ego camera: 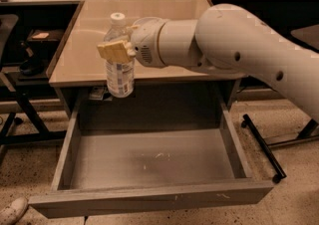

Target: Place blue plastic bottle into top drawer

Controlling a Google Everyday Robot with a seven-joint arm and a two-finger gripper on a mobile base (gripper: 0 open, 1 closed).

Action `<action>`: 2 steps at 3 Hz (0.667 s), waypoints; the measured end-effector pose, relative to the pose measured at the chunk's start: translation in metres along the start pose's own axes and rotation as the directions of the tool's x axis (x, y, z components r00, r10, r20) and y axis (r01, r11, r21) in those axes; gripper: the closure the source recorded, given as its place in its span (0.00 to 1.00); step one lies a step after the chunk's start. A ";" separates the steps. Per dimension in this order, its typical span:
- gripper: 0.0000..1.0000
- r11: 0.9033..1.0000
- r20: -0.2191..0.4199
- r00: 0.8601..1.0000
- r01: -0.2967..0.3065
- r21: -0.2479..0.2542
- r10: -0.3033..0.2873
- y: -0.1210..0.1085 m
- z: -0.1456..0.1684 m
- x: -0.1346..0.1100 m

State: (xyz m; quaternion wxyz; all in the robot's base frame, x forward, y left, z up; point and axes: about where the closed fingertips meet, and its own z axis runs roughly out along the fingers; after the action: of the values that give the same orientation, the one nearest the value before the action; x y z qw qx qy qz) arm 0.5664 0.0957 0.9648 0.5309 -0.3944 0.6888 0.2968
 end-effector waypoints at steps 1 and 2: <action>1.00 0.999 -0.061 0.998 -0.025 0.043 0.027 0.024 -0.011 0.030; 1.00 0.999 -0.078 0.997 -0.026 0.038 0.029 0.030 -0.009 0.039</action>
Offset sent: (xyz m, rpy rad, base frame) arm -0.0271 -0.0027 -0.0237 -0.0396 0.0386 -0.0420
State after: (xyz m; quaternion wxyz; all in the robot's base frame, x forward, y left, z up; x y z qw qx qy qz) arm 0.5313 0.0943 0.9295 0.5065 -0.3865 0.7199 0.2753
